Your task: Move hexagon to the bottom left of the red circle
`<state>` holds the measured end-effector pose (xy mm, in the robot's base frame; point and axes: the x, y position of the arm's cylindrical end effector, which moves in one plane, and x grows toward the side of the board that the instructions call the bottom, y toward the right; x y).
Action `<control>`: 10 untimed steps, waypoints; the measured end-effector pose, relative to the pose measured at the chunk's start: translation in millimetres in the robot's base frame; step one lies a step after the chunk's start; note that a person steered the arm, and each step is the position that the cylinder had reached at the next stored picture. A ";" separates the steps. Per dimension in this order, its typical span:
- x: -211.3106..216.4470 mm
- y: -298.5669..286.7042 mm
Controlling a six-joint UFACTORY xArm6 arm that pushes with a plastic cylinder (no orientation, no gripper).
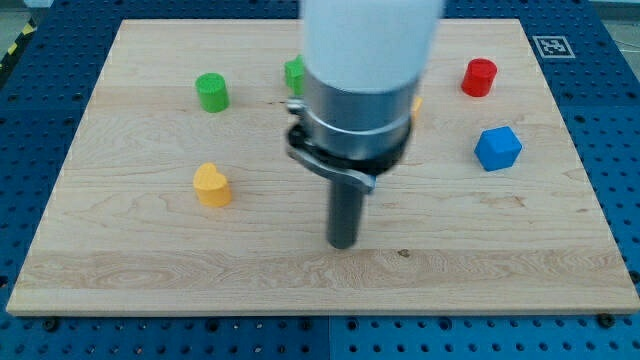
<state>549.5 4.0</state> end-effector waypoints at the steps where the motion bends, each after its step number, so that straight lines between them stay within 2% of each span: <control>1: -37.5 14.9; 2: -85.6 74.3; 3: -74.4 59.4; 4: -73.4 16.7; 5: -128.5 25.3; 6: -158.3 70.9; 7: -157.1 139.5; 9: -143.4 148.8; 10: -142.6 207.3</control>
<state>406.9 211.3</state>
